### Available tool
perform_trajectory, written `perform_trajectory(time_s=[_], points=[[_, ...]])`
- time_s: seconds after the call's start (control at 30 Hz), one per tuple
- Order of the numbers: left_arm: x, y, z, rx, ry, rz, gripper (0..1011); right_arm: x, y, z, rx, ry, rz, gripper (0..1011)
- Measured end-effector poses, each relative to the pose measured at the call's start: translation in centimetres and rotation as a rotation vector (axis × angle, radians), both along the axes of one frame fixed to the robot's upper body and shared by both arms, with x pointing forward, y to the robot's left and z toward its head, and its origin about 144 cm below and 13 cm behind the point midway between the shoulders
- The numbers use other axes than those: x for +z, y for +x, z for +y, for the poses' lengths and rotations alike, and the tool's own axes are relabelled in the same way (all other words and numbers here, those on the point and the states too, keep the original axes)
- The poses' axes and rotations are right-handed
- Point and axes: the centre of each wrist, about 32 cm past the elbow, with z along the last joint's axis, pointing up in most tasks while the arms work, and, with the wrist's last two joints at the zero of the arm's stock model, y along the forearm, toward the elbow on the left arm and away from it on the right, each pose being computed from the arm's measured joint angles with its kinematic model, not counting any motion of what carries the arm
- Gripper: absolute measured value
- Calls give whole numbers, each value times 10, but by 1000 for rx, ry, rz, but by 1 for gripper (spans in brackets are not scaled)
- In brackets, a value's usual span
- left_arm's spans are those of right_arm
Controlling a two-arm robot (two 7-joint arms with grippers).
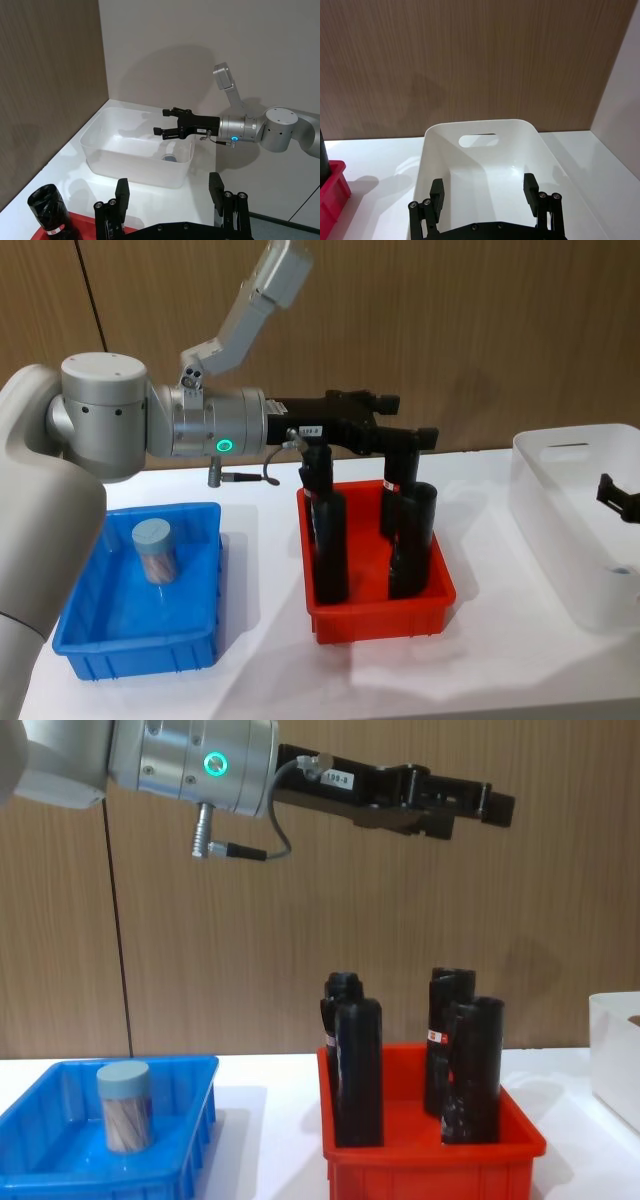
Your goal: Pick the cotton swabs from the blue box and place them into the white box.
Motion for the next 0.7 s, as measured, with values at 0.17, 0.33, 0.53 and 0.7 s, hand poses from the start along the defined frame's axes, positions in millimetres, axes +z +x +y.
perform_trajectory(time_s=[0.17, 0.33, 0.53, 0.7], points=[[0, 0, 0, 1, 0, 0, 1004, 0, -1, 0, 2, -1, -2, 1002], [-6, -3, 1, 21, 3, -9, 1004, -1, -4, 5, 18, -4, -9, 1001], [-17, -9, 2, 69, 14, -36, 1004, -4, -15, 19, 70, -11, -31, 1002], [-31, -17, 4, 127, 26, -67, 1004, -7, -27, 33, 118, -14, -52, 1002]])
